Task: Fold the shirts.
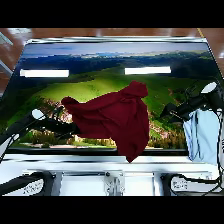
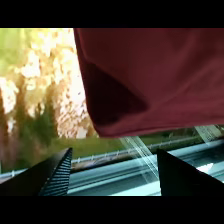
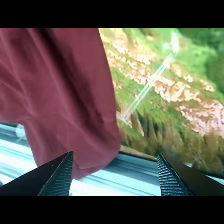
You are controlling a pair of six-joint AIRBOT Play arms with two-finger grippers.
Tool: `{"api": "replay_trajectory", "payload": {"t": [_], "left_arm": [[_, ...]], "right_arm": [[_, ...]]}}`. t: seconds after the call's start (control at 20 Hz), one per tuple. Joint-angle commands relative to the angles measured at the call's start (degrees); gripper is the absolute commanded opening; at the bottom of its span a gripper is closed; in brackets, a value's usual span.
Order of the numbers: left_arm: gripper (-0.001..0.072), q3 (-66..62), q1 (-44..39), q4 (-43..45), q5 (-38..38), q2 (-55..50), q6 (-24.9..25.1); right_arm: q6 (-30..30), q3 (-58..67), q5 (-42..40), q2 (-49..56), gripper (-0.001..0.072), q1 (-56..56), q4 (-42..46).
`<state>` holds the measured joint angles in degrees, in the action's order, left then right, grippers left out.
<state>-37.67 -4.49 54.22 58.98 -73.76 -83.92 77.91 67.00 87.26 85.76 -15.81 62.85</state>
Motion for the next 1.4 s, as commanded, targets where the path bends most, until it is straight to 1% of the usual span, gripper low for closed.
{"api": "replay_trajectory", "payload": {"t": [0.0, 0.05, 0.2, 0.25, 0.3, 0.35, 0.5, 0.55, 0.6, 0.8, 0.85, 0.95, 1.0, 1.05, 1.1, 1.2, 1.25, 1.3, 1.35], "left_arm": [[0.0505, 0.37, -1.25, -0.28, -4.13, -2.51, -0.15], [0.0446, 0.37, -1.25, -0.31, -5.57, -2.56, -0.66], [0.0434, 0.35, -1.25, -1.18, -8.31, -2.62, -0.92], [0.0432, 0.37, -1.25, -1.2, -8.35, -2.62, -0.68], [0.0365, 0.37, -1.25, -1.25, -8.37, -2.62, -0.68], [0.0319, 0.37, -1.25, -1.36, -8.48, -2.62, -0.68], [0.0228, 0.35, -1.25, -1.79, -9.05, -2.62, -0.7], [0.0109, 0.35, -1.25, -1.77, -9.03, -2.62, -0.46], [0.0034, 0.35, -1.25, -1.79, -8.98, -2.6, 0.0], [0.0037, 0.22, -1.22, -1.73, -8.92, -1.84, 1.84], [0.0037, 0.13, -1.18, -1.53, -8.92, -1.18, 1.86], [0.0036, -0.46, -1.18, -1.14, -8.9, 0.15, 1.86], [0.0037, -0.79, -1.18, -1.11, -8.96, 0.9, 1.86], [0.0036, -1.22, -1.18, -1.09, -9.09, 1.6, 2.08], [0.0037, -1.66, -1.18, -1.09, -9.51, 2.1, 2.51], [0.0037, -2.49, -1.18, -1.07, -11.39, 3.1, 2.47], [0.0036, -3.1, -1.18, -1.07, -12.04, 3.58, 2.47], [0.0036, -3.93, -1.18, -0.42, -12.24, 4.09, 2.47], [0.0035, -5.05, -1.2, 1.36, -12.15, 4.87, 2.43]], "right_arm": [[-0.17, -0.83, 0.0, -0.09, 0.0648, -0.07, -0.31], [-0.11, -0.83, -0.09, -0.09, 0.0648, -0.04, -0.35], [-0.24, -2.23, -0.2, -0.09, 0.0653, -0.02, -0.59], [-0.22, -3.85, -0.87, -0.09, 0.0685, -0.02, -0.79], [-0.22, -5.73, -1.77, -0.09, 0.0684, -0.02, -1.51], [-0.22, -7.82, -2.64, -0.09, 0.0684, -0.02, -2.69], [-0.81, -13.99, -5.68, -0.09, 0.0684, -0.02, -6.05], [-0.81, -15.85, -7.1, -0.09, 0.0684, -0.02, -6.69], [-0.87, -17.46, -8.46, -0.09, 0.0684, 0.0, -7.52], [-1.27, -20.7, -16.85, -0.09, 0.0674, 6.03, -7.85], [-0.28, -20.7, -19.63, -0.09, 0.0644, 8.11, -7.87], [2.34, -20.7, -23.71, -0.09, 0.0638, 10.99, -7.63], [3.3, -20.7, -24.59, -0.09, 0.0543, 11.89, -7.61], [3.82, -20.7, -24.94, -0.09, 0.0491, 12.68, -7.28], [4.2, -20.7, -25.2, -0.09, 0.0485, 13.33, -7.02], [4.85, -20.7, -24.9, -0.09, 0.0196, 14.29, -7.06], [4.72, -20.65, -24.44, -0.11, 0.01, 14.53, -7.45], [4.02, -20.28, -23.3, -0.28, 0.006, 14.56, -7.54], [2.73, -19.63, -22.03, -0.76, 0.006, 14.56, -7.48]]}}
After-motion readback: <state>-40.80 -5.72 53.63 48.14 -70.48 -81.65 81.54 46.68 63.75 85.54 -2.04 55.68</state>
